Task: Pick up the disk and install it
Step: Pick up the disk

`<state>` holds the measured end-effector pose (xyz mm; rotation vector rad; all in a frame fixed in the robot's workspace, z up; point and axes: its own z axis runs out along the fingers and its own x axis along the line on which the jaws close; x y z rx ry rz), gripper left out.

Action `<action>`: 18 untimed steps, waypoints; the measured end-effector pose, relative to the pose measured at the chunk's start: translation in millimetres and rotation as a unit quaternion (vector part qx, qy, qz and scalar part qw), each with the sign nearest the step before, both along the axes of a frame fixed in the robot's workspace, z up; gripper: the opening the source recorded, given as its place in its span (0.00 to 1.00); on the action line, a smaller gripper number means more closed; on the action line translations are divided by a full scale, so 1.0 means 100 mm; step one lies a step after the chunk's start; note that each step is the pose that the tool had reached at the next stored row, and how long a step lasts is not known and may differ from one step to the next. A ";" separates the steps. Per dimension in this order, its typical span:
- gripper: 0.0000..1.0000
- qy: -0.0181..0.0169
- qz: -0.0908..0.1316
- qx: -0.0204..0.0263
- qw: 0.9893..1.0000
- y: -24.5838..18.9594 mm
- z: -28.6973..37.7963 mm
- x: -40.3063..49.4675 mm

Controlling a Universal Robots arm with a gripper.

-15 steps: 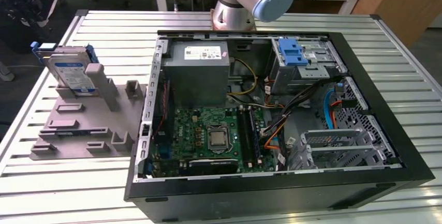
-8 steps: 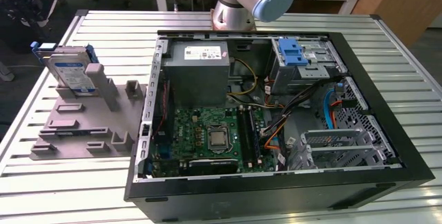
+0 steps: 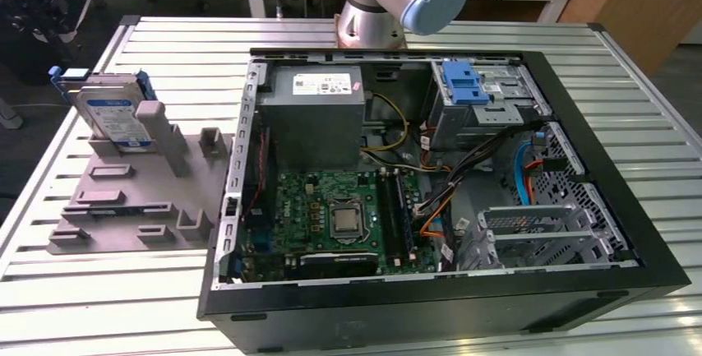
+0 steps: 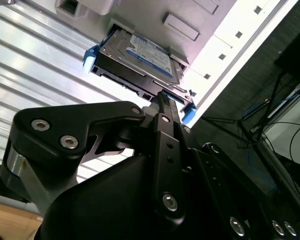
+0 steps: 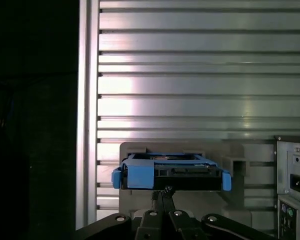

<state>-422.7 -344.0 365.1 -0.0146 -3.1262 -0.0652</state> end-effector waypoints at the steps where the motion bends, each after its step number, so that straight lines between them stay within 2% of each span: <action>1: 0.11 0.000 0.002 0.000 1.000 0.000 0.000 0.000; 18: 0.11 0.000 0.025 0.000 1.000 0.000 0.000 0.000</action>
